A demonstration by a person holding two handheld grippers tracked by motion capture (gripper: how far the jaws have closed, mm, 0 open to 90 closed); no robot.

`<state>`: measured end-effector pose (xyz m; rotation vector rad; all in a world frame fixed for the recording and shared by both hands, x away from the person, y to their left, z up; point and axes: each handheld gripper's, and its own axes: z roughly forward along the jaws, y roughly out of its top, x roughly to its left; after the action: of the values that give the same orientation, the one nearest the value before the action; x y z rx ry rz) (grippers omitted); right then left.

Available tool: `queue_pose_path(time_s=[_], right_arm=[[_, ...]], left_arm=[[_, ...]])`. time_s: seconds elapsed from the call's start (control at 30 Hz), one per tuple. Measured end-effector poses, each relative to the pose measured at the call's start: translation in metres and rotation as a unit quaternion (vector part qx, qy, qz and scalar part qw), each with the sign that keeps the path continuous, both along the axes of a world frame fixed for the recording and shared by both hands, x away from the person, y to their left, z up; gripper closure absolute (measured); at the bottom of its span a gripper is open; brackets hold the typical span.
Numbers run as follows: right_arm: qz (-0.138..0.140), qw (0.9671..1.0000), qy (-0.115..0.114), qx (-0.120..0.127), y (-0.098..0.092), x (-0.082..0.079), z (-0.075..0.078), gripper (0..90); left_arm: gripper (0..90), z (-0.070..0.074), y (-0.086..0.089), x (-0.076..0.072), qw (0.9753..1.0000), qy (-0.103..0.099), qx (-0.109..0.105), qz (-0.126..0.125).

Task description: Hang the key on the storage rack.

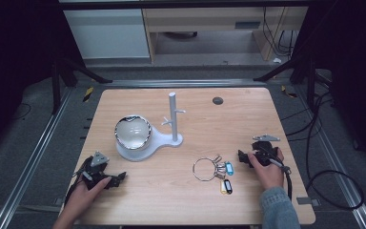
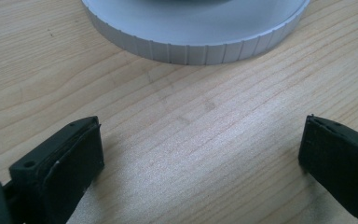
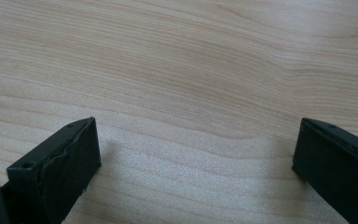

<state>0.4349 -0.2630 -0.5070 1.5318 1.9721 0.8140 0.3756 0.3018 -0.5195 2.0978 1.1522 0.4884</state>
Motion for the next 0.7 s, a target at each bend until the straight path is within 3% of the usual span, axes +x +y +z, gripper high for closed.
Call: queue_pose_path(time_s=[0.33,0.47,0.57,0.7], right_arm=[[0.018,0.9998,0.001,0.0,-0.002,-0.001,0.0,1.5],[0.024,0.9997,0.007,0.0,-0.001,-0.003,0.003,7.8],[0.041,0.999,0.016,-0.006,0.0,-0.005,0.007,17.0],[0.076,0.9964,0.027,-0.026,0.005,-0.012,0.02,19.6]], left_arm=[[0.0,0.0,0.0,0.0,1.0,0.0,0.0,-0.001],[0.0,0.0,0.0,0.0,1.0,0.0,0.0,-0.001],[0.0,0.0,0.0,0.0,1.0,0.0,0.0,-0.001],[0.0,0.0,0.0,0.0,1.0,0.0,0.0,-0.001]])
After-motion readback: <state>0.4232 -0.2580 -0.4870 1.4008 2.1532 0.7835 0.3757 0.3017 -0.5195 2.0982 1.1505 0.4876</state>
